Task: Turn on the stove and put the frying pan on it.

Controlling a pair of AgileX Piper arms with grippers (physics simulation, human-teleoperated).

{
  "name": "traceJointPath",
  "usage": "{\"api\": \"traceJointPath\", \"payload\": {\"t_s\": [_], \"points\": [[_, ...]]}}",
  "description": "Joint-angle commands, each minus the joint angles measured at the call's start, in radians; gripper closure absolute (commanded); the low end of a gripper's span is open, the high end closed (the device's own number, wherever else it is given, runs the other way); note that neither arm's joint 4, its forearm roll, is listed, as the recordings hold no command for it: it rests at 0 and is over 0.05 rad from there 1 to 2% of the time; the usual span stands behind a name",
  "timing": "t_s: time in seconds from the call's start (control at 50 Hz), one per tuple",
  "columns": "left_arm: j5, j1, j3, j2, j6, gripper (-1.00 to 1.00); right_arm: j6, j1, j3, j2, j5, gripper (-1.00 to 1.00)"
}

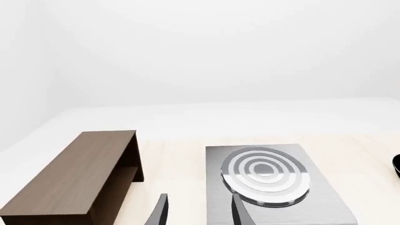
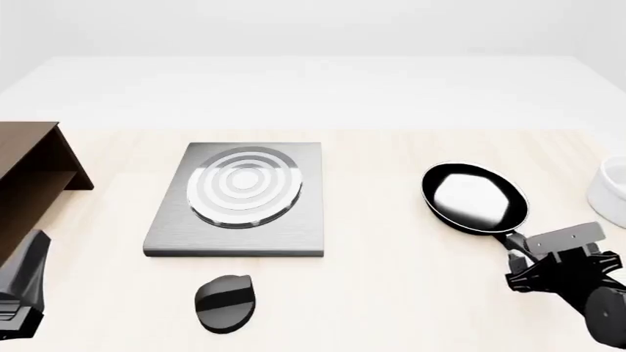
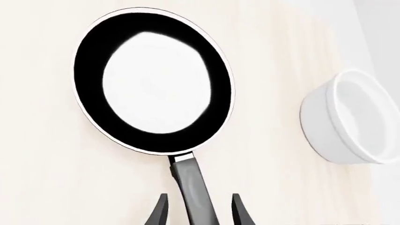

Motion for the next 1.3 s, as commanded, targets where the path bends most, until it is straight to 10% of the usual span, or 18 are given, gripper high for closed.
{"api": "traceJointPath", "payload": {"t_s": [0.02, 0.22, 0.24, 0.54, 0.74, 1.3], "points": [[0.0, 0.001, 0.0, 0.0, -0.001, -1.0, -0.004, -0.008, 0.007, 0.051, -0.047, -1.0], [0.001, 0.002, -0.002, 0.0, -0.002, -1.0, -0.01, 0.001, 0.017, 0.035, -0.058, -1.0], [0.001, 0.002, -0.002, 0.0, -0.001, -1.0, -0.009, 0.01, 0.031, 0.007, -0.063, 1.0], [-0.003, 0.002, 0.004, 0.0, -0.002, -1.0, 0.013, 0.045, 0.024, -0.043, -0.021, 1.0], [-0.001, 0.002, 0.001, 0.0, -0.005, -1.0, 0.001, 0.08, -0.038, -0.239, 0.169, 1.0], [0.004, 0.004, -0.007, 0.0, -0.012, -1.0, -0.172, 0.399, -0.234, -0.387, 0.411, 1.0]]}}
